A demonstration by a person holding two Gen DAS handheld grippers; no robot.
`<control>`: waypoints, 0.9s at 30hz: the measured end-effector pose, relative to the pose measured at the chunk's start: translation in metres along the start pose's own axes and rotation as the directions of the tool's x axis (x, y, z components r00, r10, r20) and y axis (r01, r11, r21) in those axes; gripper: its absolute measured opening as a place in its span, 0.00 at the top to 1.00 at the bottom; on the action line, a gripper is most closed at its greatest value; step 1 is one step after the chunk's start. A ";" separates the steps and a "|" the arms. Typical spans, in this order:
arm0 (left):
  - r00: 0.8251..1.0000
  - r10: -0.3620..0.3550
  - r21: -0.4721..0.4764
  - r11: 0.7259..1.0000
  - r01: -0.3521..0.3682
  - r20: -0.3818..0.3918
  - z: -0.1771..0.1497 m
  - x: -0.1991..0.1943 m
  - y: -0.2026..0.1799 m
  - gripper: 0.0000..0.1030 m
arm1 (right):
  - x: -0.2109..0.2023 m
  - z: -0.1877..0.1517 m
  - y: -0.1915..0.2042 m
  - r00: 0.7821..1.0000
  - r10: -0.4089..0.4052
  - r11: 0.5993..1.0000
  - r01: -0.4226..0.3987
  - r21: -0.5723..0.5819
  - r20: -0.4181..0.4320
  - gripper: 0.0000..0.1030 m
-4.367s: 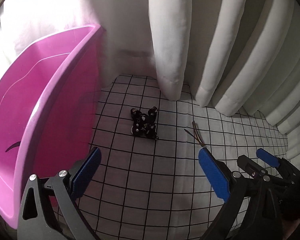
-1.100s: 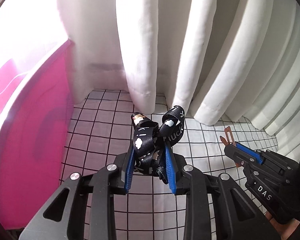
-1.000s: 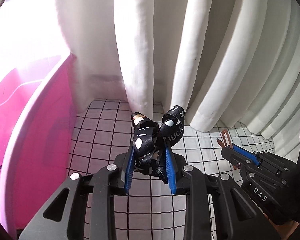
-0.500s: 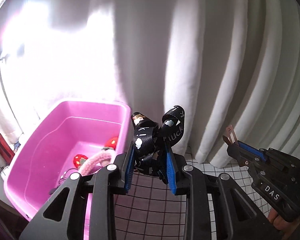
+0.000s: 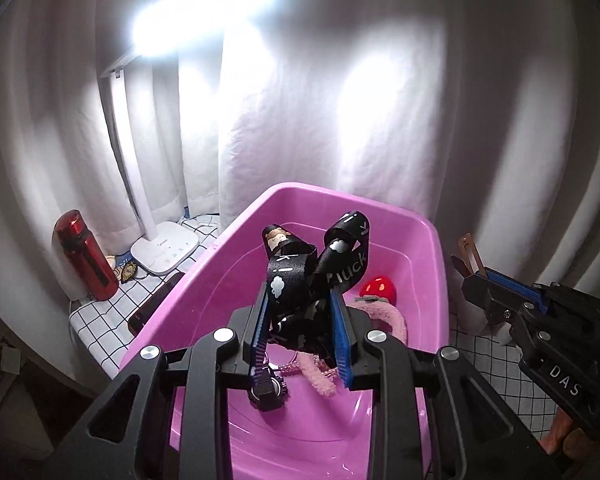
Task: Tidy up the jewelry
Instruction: 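Carry the hair tie and hairpins into the pink tub and open both tools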
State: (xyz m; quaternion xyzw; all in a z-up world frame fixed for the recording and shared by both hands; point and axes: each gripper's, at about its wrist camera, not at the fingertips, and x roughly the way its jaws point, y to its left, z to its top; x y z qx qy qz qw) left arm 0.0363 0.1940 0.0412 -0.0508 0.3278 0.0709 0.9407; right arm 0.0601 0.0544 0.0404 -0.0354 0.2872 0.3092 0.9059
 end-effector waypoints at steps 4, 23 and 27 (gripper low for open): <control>0.999 0.035 -0.019 0.999 -0.036 -0.041 -0.007 0.012 0.022 0.73 | 0.027 0.003 0.011 0.999 0.021 1.000 -0.022 -0.013 -0.044 0.86; 0.973 0.094 -0.037 0.994 -0.104 -0.210 -0.023 0.061 0.050 0.57 | 0.101 0.002 0.014 0.972 -0.060 0.998 0.060 -0.007 -0.228 0.84; 0.976 0.127 -0.038 0.990 -0.136 -0.179 -0.021 0.054 0.053 0.13 | 0.099 0.004 0.012 0.972 -0.071 0.997 0.076 0.015 -0.224 0.46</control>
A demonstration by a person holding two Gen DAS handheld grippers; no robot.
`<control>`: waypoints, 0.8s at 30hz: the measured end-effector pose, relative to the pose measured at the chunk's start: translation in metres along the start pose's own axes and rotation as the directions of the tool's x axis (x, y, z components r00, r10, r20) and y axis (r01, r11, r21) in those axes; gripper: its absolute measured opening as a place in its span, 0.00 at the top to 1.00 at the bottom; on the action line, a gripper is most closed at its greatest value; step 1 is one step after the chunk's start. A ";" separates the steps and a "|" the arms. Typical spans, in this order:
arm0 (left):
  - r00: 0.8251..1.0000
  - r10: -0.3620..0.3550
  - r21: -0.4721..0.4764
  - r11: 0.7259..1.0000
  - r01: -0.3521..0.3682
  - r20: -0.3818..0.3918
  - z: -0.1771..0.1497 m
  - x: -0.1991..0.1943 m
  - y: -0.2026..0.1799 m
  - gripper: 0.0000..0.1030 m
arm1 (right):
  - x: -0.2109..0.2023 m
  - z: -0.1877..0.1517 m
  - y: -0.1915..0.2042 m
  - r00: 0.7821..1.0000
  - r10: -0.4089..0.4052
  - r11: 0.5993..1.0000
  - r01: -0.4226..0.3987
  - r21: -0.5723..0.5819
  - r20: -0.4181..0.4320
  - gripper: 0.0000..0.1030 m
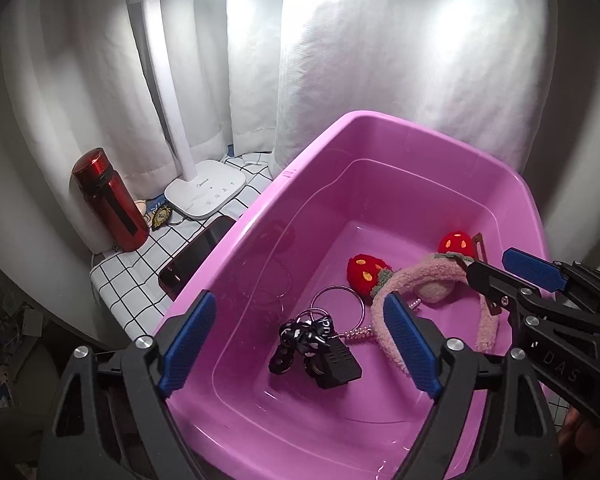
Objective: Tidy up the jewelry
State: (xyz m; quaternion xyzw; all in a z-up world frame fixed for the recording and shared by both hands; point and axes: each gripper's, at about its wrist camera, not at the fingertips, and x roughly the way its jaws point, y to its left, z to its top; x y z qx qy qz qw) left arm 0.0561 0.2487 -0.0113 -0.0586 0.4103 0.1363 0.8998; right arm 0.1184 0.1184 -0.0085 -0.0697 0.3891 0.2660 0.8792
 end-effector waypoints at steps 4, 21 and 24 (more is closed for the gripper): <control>1.000 0.018 -0.007 1.000 -0.018 -0.013 0.002 -0.001 0.004 0.09 | -0.006 0.001 -0.004 1.000 -0.006 1.000 0.006 0.021 0.013 0.44; 0.993 0.089 -0.029 0.995 -0.091 -0.071 -0.003 -0.007 0.005 0.06 | -0.039 -0.019 -0.010 0.997 -0.068 0.997 0.065 0.044 0.048 0.39; 0.994 0.088 -0.030 0.996 -0.090 -0.070 -0.003 -0.009 0.004 0.06 | -0.044 -0.021 -0.012 0.996 -0.078 0.996 0.076 0.050 0.051 0.38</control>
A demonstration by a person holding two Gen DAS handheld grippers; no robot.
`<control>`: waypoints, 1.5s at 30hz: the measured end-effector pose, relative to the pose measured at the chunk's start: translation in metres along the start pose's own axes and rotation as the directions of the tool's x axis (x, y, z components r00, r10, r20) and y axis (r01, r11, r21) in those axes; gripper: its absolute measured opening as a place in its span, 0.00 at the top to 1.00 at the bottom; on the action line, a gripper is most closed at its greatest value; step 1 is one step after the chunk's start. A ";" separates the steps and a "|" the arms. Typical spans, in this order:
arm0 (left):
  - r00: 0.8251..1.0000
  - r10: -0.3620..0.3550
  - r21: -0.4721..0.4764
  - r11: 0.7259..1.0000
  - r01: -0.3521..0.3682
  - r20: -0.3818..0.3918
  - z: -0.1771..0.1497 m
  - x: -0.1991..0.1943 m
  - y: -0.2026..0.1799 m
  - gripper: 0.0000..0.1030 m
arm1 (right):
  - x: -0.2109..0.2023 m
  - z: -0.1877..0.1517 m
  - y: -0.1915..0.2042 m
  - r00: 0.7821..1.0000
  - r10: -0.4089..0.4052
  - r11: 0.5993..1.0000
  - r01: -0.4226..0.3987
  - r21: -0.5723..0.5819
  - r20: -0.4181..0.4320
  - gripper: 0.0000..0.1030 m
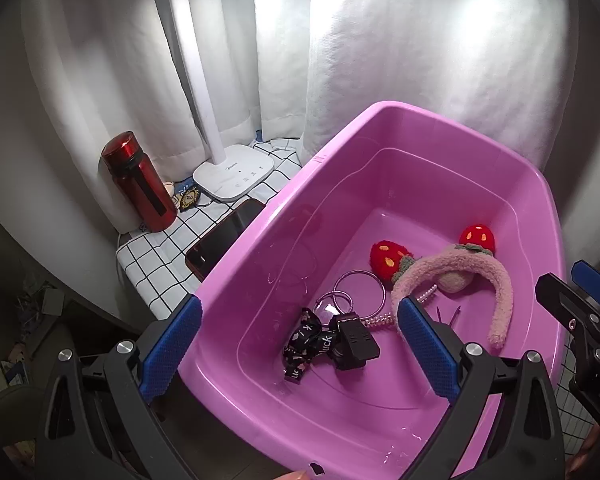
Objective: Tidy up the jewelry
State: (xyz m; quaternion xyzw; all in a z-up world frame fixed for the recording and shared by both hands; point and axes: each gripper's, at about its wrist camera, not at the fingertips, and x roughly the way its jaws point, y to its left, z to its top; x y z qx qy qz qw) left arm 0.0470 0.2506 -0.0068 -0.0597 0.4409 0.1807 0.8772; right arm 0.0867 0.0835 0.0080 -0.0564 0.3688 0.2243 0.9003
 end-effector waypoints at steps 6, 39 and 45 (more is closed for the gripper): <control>1.000 0.005 -0.006 1.000 -0.005 0.001 -0.002 -0.005 0.000 0.06 | -0.006 -0.004 -0.003 1.000 -0.014 1.000 0.014 0.009 -0.001 0.35; 1.000 0.003 -0.008 1.000 -0.003 0.003 -0.010 -0.024 -0.009 0.06 | -0.040 -0.029 -0.021 0.998 -0.056 0.998 0.056 0.023 0.016 0.35; 1.000 0.004 -0.005 1.000 -0.004 0.002 -0.011 -0.025 -0.012 0.06 | -0.043 -0.031 -0.026 0.998 -0.060 0.998 0.060 0.029 0.017 0.35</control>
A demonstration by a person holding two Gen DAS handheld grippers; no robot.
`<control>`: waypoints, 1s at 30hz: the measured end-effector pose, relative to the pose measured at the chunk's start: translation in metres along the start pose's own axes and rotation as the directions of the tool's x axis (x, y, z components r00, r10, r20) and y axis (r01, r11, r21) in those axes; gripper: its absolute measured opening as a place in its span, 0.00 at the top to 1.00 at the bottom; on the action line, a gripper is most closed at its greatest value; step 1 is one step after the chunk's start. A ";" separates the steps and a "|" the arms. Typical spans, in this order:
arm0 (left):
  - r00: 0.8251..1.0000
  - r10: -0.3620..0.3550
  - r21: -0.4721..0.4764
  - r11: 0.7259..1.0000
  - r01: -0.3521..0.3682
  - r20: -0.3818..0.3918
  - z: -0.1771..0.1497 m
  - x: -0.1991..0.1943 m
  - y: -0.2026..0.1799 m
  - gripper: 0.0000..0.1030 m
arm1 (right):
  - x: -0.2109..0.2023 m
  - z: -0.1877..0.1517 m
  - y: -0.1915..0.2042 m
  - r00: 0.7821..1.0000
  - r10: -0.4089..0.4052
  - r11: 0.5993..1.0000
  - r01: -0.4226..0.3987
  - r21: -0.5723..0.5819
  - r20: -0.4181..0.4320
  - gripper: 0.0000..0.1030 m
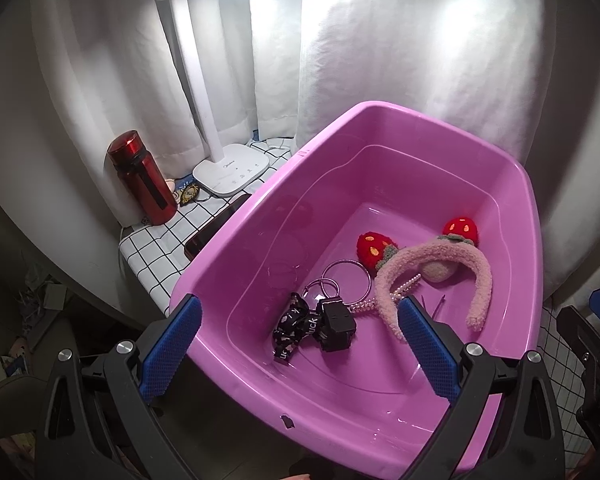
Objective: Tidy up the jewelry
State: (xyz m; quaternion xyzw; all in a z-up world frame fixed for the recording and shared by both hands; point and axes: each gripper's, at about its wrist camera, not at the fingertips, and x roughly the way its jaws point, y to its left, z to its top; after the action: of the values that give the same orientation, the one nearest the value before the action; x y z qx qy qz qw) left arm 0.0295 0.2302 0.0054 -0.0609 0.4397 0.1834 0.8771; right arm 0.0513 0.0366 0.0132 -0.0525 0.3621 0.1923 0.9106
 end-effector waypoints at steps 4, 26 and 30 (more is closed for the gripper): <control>1.000 0.000 0.001 1.000 0.000 -0.002 -0.001 0.000 -0.002 0.06 | -0.001 -0.002 -0.002 1.000 -0.002 1.000 0.002 0.000 -0.003 0.35; 1.000 -0.001 0.001 1.000 0.001 -0.012 -0.007 -0.001 -0.002 0.06 | -0.004 -0.004 -0.002 1.000 0.003 1.000 -0.003 -0.004 -0.011 0.35; 1.000 -0.003 0.000 1.000 0.003 -0.010 -0.007 0.000 0.001 0.06 | -0.004 -0.004 -0.001 1.000 0.002 1.000 -0.002 -0.006 -0.012 0.35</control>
State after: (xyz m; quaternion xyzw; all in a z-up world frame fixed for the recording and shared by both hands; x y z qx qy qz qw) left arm 0.0236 0.2288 0.0011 -0.0622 0.4441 0.1819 0.8751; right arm 0.0463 0.0332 0.0132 -0.0560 0.3670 0.1940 0.9080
